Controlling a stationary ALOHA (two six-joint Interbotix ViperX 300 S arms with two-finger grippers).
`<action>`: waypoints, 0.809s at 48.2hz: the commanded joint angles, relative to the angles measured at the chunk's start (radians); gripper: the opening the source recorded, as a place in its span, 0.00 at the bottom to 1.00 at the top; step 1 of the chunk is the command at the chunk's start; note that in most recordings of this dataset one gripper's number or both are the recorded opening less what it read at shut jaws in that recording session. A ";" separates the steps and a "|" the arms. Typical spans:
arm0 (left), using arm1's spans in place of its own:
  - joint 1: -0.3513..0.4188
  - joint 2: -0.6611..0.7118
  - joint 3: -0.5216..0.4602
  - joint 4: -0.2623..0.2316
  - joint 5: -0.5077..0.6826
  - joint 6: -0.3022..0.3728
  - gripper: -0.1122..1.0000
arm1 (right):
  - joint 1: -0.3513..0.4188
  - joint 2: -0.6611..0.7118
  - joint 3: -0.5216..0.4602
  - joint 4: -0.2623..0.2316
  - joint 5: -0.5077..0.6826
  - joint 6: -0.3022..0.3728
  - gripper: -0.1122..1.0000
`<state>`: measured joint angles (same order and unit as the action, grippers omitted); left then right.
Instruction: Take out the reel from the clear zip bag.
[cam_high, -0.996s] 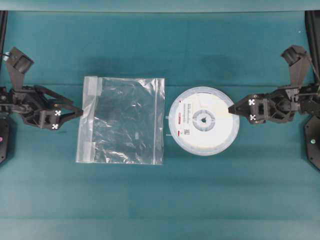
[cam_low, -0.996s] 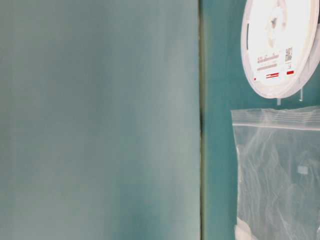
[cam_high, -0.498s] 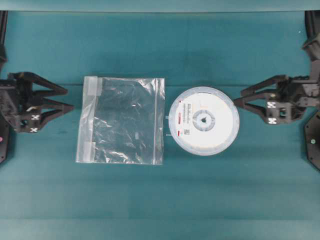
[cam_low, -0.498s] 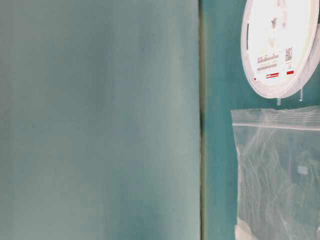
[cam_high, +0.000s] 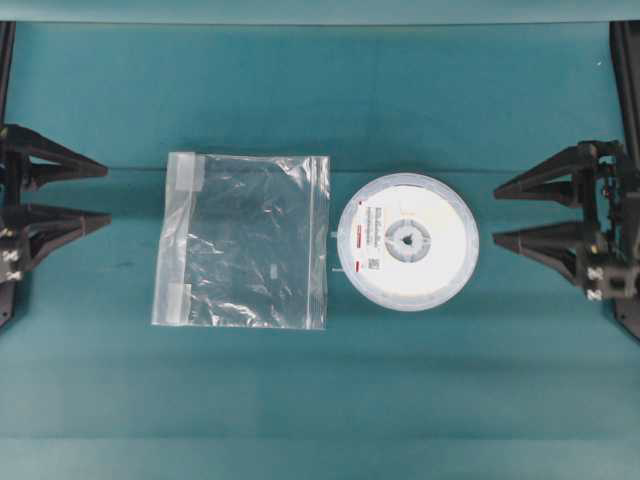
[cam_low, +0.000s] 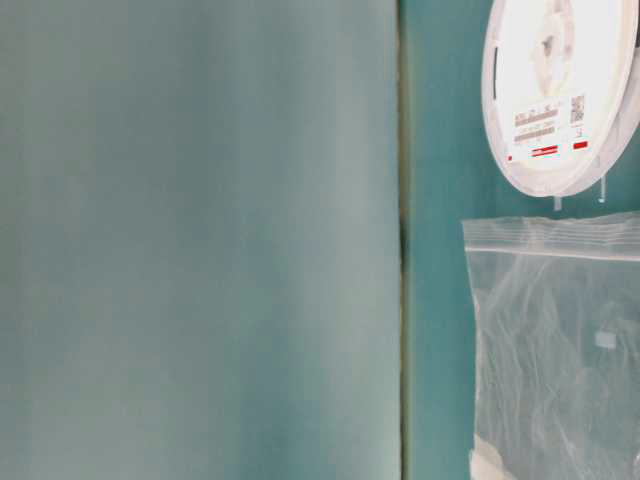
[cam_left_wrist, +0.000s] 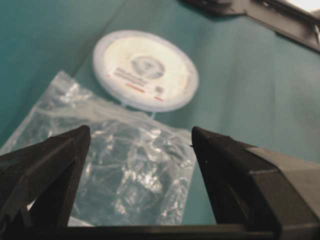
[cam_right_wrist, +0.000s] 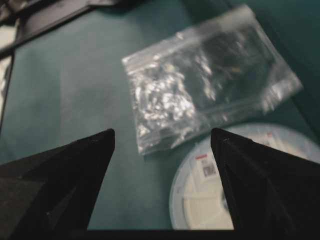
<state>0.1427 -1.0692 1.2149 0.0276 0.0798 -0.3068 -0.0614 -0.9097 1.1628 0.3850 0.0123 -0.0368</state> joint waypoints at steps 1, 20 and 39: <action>-0.006 0.005 -0.032 0.003 -0.005 0.015 0.90 | 0.009 -0.002 -0.034 -0.003 -0.009 -0.055 0.94; -0.006 0.005 -0.038 0.003 -0.005 0.029 0.90 | 0.011 -0.014 -0.037 -0.003 -0.011 -0.080 0.94; -0.006 0.005 -0.038 0.003 0.000 0.031 0.90 | 0.011 -0.014 -0.035 -0.002 -0.009 -0.078 0.94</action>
<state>0.1365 -1.0692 1.1996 0.0276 0.0828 -0.2777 -0.0522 -0.9265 1.1505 0.3850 0.0107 -0.1043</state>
